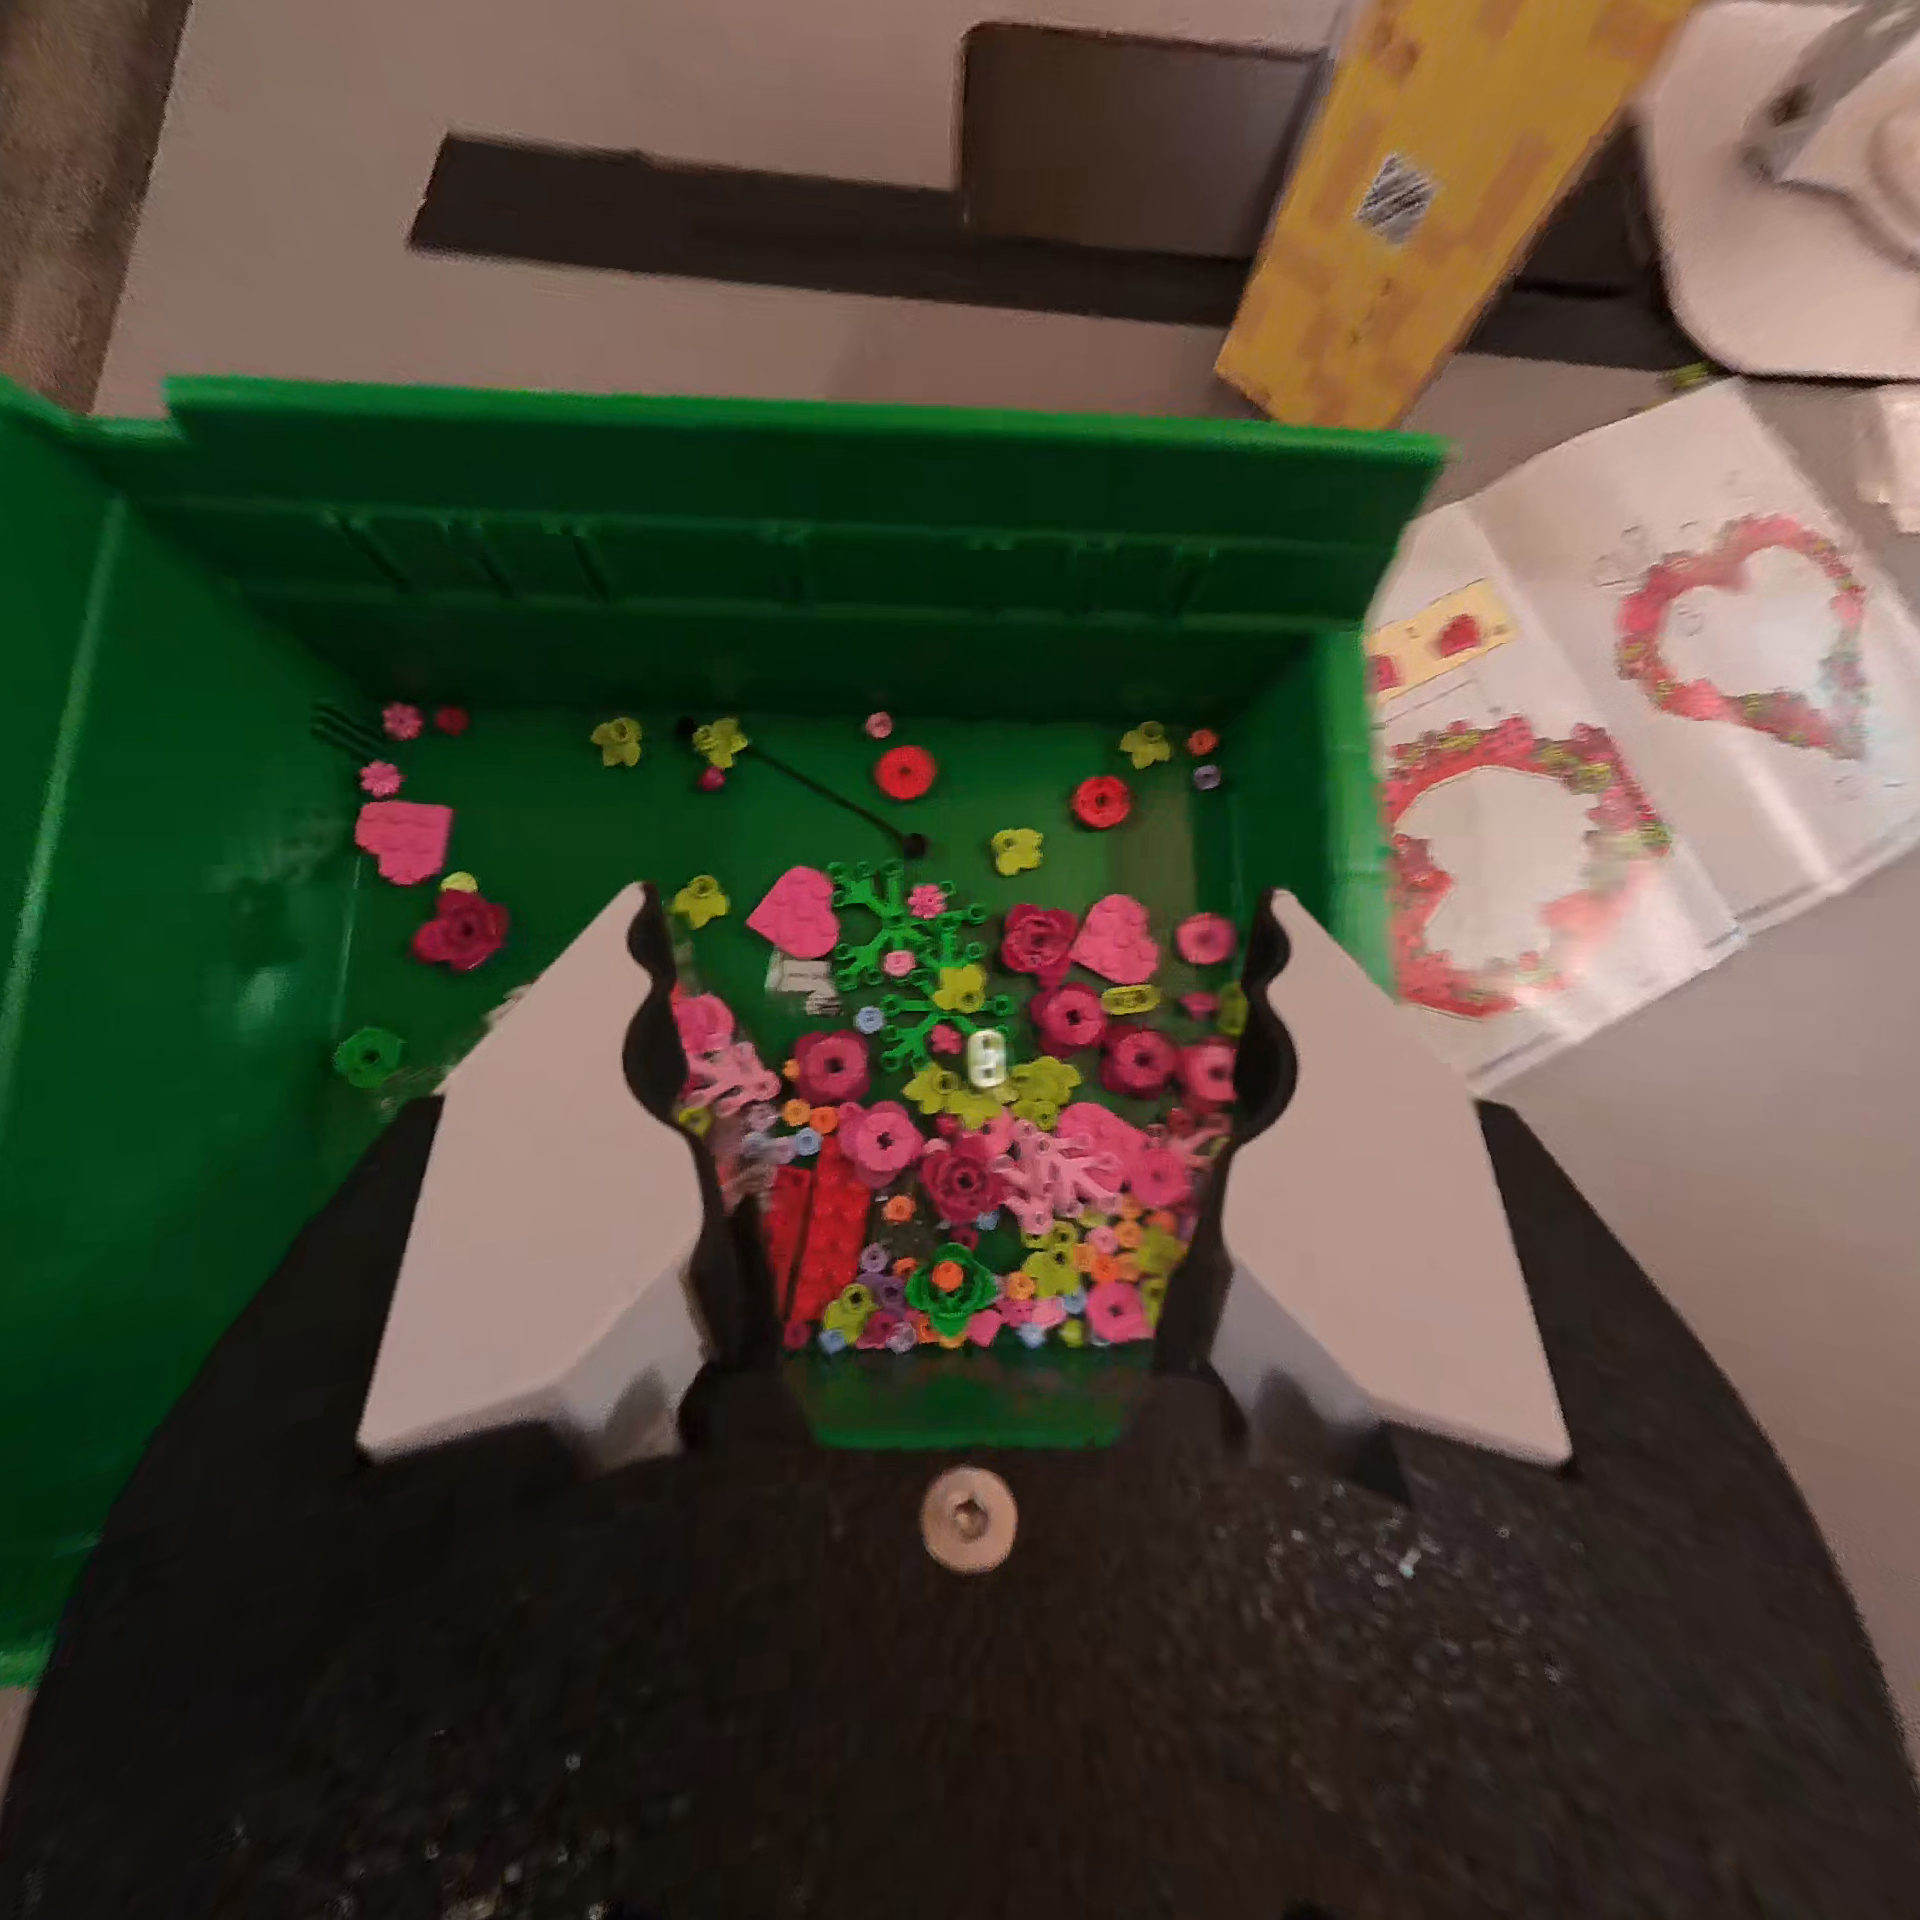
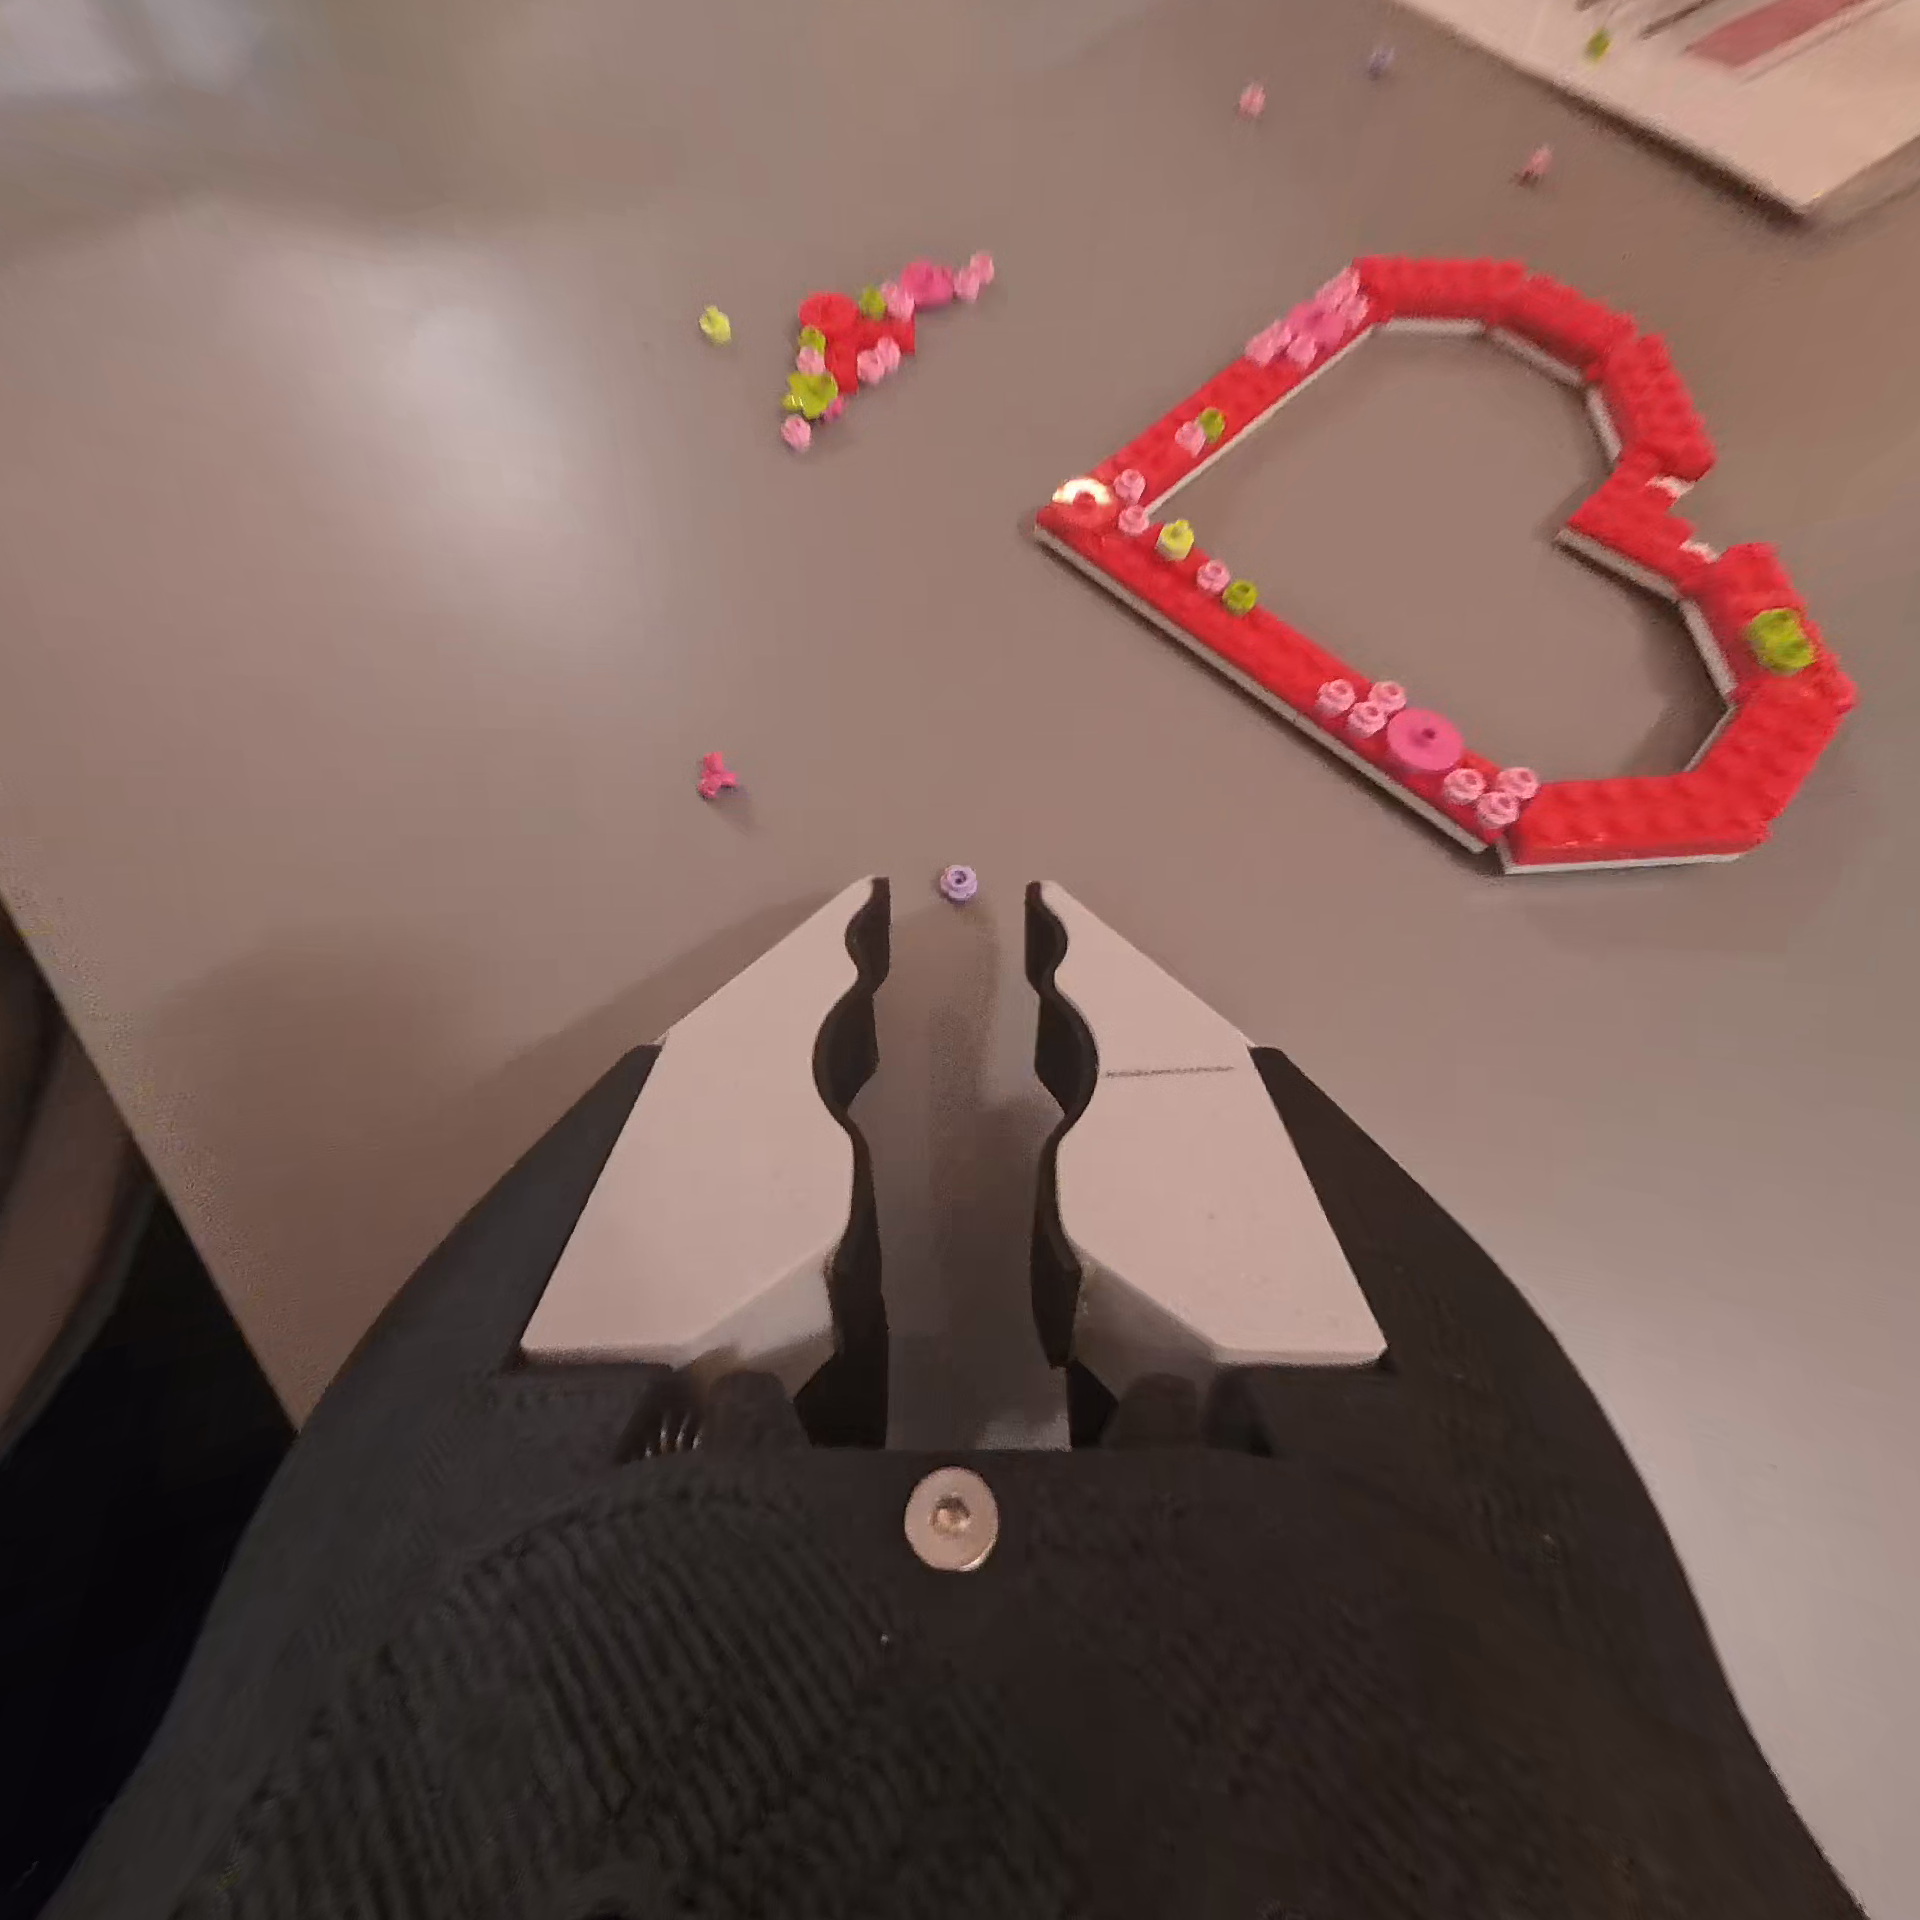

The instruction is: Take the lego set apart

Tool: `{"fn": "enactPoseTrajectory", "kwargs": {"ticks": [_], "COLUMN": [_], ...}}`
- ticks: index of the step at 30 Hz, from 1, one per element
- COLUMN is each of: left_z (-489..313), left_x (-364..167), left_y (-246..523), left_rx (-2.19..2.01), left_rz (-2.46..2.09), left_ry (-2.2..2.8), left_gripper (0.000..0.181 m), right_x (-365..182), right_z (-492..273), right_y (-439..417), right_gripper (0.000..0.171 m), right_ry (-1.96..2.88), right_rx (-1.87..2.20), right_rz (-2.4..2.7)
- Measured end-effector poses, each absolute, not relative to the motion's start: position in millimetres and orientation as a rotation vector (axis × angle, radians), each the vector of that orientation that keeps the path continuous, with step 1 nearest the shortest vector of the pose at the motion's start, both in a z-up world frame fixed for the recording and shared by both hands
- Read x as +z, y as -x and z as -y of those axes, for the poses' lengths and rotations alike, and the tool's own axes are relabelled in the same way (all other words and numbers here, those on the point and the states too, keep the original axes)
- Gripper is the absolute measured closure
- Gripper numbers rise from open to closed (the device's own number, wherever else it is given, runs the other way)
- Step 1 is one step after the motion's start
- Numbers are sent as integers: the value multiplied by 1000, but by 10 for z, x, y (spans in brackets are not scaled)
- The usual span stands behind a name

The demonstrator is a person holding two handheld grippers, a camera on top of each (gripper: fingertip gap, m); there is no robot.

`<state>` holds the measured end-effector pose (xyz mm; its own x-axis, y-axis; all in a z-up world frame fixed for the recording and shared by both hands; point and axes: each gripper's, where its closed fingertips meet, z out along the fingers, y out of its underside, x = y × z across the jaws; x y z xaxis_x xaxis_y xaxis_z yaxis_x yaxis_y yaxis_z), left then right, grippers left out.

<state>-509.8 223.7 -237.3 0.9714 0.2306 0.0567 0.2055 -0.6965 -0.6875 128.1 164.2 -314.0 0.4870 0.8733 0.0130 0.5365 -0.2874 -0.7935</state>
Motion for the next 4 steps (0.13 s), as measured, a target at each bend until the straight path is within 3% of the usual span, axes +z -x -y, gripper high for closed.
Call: {"fn": "enactPoseTrajectory", "kwargs": {"ticks": [4], "left_z": [-2306], "left_x": [-2053], "left_y": [4199], "left_rx": [-114], "left_rz": [33], "left_ry": [2186], "left_gripper": [84], "right_x": [-3245], "right_z": [-1660], "right_y": [-1205], "right_gripper": [150], "right_ry": [2005], "right_rx": [568], "right_rz": [1194]}}
